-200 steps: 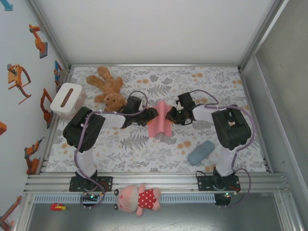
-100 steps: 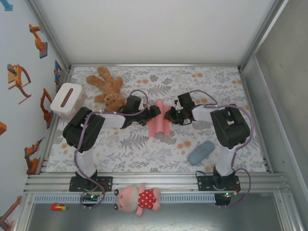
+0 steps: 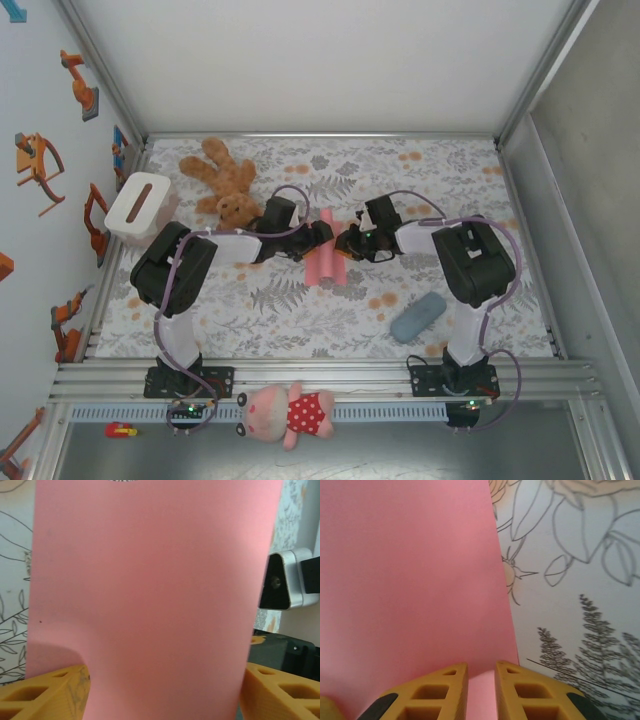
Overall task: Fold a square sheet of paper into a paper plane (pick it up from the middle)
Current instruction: First fold in half a square sheet of paper at the center of the table.
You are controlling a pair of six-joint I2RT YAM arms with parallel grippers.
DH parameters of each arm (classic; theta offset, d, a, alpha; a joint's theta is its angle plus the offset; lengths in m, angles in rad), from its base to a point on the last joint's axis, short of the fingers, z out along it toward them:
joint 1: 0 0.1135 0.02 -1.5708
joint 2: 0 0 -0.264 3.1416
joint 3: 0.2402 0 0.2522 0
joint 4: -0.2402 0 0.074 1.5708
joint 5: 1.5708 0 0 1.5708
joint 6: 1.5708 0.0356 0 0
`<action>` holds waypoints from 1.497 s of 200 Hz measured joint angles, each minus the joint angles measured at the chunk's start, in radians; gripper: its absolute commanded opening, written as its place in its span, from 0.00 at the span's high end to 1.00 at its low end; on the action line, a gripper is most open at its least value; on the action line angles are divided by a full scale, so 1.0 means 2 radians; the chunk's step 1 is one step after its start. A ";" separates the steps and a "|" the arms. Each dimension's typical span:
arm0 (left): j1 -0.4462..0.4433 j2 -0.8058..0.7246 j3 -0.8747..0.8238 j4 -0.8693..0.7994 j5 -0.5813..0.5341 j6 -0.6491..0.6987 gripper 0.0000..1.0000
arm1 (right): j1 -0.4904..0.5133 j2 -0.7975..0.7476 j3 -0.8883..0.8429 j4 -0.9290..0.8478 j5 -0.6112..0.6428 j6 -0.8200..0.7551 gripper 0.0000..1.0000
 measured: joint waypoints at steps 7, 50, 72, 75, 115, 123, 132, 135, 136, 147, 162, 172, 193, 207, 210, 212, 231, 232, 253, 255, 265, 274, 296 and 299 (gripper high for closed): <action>0.000 0.001 0.003 -0.006 -0.002 0.002 0.30 | 0.001 0.001 0.000 0.002 -0.001 0.002 0.79; 0.000 0.004 0.019 -0.052 -0.012 0.019 0.44 | 0.000 -0.002 -0.002 0.001 0.003 0.001 0.79; 0.001 0.004 0.026 -0.074 -0.016 0.030 0.54 | -0.003 -0.020 -0.007 -0.006 0.015 -0.005 0.79; 0.001 0.004 0.027 -0.076 -0.017 0.030 0.55 | -0.004 -0.024 -0.009 -0.006 0.017 -0.005 0.79; 0.015 -0.014 0.028 -0.091 -0.011 0.044 0.66 | -0.037 -0.096 -0.047 0.007 0.025 -0.012 0.73; 0.020 -0.025 0.028 -0.091 -0.006 0.045 0.66 | -0.045 -0.109 -0.055 0.015 0.021 -0.015 0.69; 0.026 -0.040 0.028 -0.089 0.002 0.045 0.66 | -0.054 -0.123 -0.064 0.026 0.012 -0.019 0.64; 0.028 -0.046 0.028 -0.087 0.006 0.045 0.67 | -0.056 -0.127 -0.066 0.029 0.011 -0.017 0.62; 0.029 -0.047 0.028 -0.087 0.007 0.045 0.67 | -0.057 -0.128 -0.067 0.030 0.010 -0.019 0.62; 0.037 -0.069 0.028 -0.077 0.022 0.043 0.68 | -0.064 -0.142 -0.075 0.046 -0.001 -0.019 0.54; 0.048 -0.095 0.028 -0.055 0.046 0.034 0.69 | -0.071 -0.158 -0.084 0.068 -0.017 -0.015 0.46; 0.055 -0.107 0.028 -0.039 0.062 0.026 0.69 | -0.073 -0.166 -0.086 0.086 -0.031 -0.014 0.42; 0.067 -0.116 0.028 -0.002 0.099 0.003 0.69 | -0.074 -0.173 -0.087 0.132 -0.064 0.001 0.35; 0.071 -0.116 0.028 0.018 0.121 -0.014 0.70 | -0.074 -0.173 -0.087 0.162 -0.086 0.015 0.31; 0.071 -0.116 0.028 0.022 0.125 -0.017 0.70 | -0.074 -0.173 -0.087 0.167 -0.090 0.021 0.30; 0.072 -0.116 0.028 0.024 0.128 -0.019 0.70 | -0.074 -0.173 -0.087 0.171 -0.094 0.021 0.30; 0.072 -0.116 0.028 0.048 0.154 -0.039 0.70 | -0.074 -0.172 -0.086 0.208 -0.121 0.046 0.30; 0.072 -0.116 0.028 0.049 0.155 -0.040 0.70 | -0.074 -0.172 -0.086 0.209 -0.122 0.047 0.30; 0.072 -0.115 0.028 0.072 0.177 -0.057 0.70 | -0.072 -0.165 -0.081 0.241 -0.146 0.069 0.30; 0.072 -0.115 0.028 0.074 0.178 -0.059 0.70 | -0.072 -0.164 -0.080 0.243 -0.147 0.070 0.30; 0.072 -0.113 0.029 0.086 0.188 -0.067 0.70 | -0.071 -0.159 -0.078 0.254 -0.155 0.079 0.30; 0.072 -0.109 0.029 0.098 0.196 -0.075 0.70 | -0.069 -0.156 -0.077 0.261 -0.161 0.085 0.30; 0.072 -0.095 0.029 0.127 0.212 -0.093 0.71 | -0.065 -0.150 -0.073 0.271 -0.173 0.098 0.30; 0.072 -0.093 0.029 0.129 0.213 -0.095 0.71 | -0.065 -0.150 -0.072 0.271 -0.174 0.099 0.30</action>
